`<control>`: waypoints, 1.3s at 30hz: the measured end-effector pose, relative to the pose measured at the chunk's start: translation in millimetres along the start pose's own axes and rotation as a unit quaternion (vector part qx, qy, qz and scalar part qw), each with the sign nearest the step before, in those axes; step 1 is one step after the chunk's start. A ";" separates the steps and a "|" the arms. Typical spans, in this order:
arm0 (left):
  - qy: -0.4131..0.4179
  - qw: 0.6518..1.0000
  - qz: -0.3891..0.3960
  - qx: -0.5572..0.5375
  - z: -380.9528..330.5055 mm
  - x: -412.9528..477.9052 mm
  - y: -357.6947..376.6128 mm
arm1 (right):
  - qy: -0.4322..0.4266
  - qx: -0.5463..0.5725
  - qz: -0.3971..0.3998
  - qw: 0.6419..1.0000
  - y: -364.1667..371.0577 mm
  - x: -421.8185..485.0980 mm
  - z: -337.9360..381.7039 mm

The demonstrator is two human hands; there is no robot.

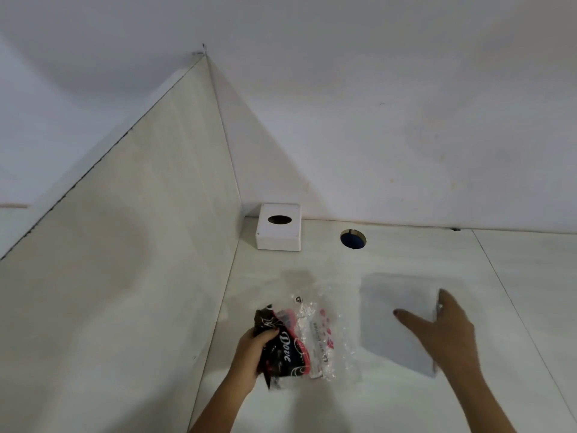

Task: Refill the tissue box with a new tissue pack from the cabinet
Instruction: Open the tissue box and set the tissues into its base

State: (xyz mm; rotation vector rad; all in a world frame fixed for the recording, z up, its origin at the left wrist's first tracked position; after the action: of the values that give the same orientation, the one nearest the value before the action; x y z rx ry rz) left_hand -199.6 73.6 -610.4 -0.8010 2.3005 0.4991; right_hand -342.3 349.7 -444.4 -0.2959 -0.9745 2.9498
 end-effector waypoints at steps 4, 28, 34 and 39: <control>0.017 0.991 -0.064 0.112 3.9 11.6 -7.4 | -0.086 -0.056 0.000 0.995 2.5 5.6 29.8; 0.381 0.848 -0.041 0.367 -55.7 8.8 33.9 | -0.117 -0.134 0.123 0.976 160.3 15.3 -29.1; 0.285 0.895 -0.118 0.322 -118.6 83.6 30.8 | -0.151 -0.039 0.188 0.970 214.5 91.1 29.6; 0.171 0.951 -0.137 0.217 -146.2 148.6 23.8 | -0.053 0.056 0.226 0.971 273.7 138.2 67.3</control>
State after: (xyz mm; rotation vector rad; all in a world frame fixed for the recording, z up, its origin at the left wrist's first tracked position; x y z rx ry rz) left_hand -370.9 -47.3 -602.8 -1.0173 2.4193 -0.2871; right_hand -479.6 100.7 -577.4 -0.4115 -0.8382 3.4507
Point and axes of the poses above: each hand's wrist, its own x-axis towards the middle knuckle, its own y-axis out of the palm, z = x × y, the point moved 9 cm from there along x, towards the middle knuckle, and after that the axes turned 4 degrees about -z, right-handed, at the moved point
